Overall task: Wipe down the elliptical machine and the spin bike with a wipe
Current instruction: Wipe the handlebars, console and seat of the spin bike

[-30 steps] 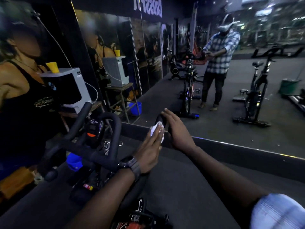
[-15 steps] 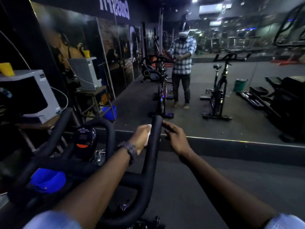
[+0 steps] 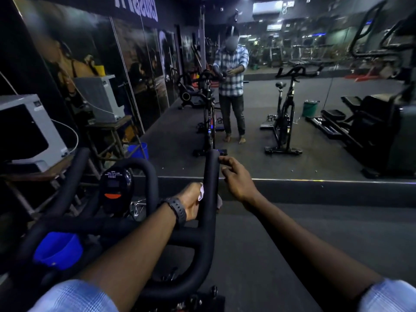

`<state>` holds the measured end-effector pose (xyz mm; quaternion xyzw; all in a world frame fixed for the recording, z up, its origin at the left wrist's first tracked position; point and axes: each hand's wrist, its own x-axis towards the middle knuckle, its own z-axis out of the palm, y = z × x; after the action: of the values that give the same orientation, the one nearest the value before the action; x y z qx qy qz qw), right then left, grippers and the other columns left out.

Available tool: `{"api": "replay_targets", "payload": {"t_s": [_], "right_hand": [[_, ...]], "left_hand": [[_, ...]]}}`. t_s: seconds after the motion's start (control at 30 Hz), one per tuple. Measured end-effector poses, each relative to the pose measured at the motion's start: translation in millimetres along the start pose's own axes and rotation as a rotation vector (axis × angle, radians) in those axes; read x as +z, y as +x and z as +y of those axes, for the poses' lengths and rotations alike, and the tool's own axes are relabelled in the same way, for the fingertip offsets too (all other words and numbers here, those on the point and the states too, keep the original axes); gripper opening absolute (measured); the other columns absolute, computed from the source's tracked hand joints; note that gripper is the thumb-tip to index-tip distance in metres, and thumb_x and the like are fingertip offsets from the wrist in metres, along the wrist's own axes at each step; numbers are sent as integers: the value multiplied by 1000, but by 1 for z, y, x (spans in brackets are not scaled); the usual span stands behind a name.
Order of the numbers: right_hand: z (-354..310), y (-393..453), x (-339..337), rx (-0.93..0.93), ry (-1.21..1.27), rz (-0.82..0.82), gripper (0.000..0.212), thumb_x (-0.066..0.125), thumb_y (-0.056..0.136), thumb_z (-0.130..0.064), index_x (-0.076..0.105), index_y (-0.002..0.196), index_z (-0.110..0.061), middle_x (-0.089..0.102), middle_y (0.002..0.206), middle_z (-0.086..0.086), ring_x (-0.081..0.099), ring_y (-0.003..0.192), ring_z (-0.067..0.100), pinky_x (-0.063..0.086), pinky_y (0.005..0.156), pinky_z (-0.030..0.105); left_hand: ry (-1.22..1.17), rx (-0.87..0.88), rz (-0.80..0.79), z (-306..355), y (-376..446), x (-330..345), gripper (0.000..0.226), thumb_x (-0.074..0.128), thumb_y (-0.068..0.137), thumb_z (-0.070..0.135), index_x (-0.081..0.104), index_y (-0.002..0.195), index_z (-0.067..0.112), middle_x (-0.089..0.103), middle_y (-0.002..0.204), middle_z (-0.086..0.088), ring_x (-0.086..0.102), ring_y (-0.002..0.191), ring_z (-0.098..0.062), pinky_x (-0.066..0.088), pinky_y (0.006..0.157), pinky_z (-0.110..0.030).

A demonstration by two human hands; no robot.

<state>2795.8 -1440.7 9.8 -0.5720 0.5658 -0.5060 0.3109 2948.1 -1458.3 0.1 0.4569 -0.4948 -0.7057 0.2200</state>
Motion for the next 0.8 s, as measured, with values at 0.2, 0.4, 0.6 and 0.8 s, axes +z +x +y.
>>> {"api": "replay_targets", "payload": {"t_s": [0.2,0.4,0.6,0.8], "right_hand": [[-2,2,4,-2,-23,33,35,46,99,-7,56,133,-10,60,134,5,58,118,20,48,102,45],[0,-6,7,-8,-38,40,41,46,96,-6,54,136,-14,56,140,2,55,124,19,45,105,47],[0,-35,-1,-63,-190,-60,45,45,96,-3,52,139,-11,57,141,4,53,129,17,41,110,35],[7,-53,-10,-99,-263,-143,44,48,98,-3,50,141,-9,55,142,5,50,131,16,38,110,26]], "left_hand": [[631,-122,203,-10,-18,-7,45,30,96,3,56,60,10,55,68,-9,56,69,-21,35,55,-17],[681,-40,332,-5,-29,-4,31,40,100,13,59,100,-10,73,91,-10,57,84,-30,39,64,-24],[339,187,583,72,10,23,42,39,99,17,49,130,-8,55,132,-21,53,121,-35,46,96,-34],[537,520,782,67,23,38,32,41,96,12,64,117,2,64,119,-16,58,112,-30,42,88,-30]]}}
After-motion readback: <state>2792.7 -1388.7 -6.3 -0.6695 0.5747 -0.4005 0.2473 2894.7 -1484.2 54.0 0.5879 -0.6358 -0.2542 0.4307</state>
